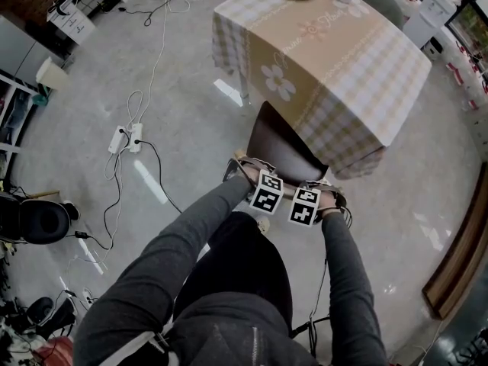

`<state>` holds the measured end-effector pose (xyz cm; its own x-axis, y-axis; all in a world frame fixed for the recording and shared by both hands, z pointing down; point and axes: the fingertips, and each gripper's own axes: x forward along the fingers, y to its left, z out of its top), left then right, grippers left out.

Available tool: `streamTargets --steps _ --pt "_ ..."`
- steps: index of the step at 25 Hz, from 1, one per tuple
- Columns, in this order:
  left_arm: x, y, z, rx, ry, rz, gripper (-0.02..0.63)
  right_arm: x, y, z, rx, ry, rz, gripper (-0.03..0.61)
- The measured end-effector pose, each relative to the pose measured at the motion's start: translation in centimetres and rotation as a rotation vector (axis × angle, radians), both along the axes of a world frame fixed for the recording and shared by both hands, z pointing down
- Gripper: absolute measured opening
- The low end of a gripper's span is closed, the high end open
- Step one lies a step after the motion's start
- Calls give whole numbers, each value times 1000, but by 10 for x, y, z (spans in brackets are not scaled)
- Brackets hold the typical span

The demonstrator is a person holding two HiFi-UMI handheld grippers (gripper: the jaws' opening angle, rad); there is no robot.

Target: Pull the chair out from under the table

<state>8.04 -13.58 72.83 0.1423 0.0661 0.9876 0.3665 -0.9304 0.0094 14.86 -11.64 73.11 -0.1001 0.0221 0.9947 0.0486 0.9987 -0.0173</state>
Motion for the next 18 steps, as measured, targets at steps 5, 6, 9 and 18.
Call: streamTargets --steps 5,6,9,18 --pt "-1 1 -2 1 -10 5 161 -1 0 -2 3 -1 -2 133" --pt "-1 1 -2 0 -12 7 161 0 0 -2 4 1 -3 133" --pt "0 3 -2 -5 -10 11 161 1 3 -1 1 4 -5 133" --pt "0 5 -1 6 1 13 160 0 5 0 1 9 -3 133"
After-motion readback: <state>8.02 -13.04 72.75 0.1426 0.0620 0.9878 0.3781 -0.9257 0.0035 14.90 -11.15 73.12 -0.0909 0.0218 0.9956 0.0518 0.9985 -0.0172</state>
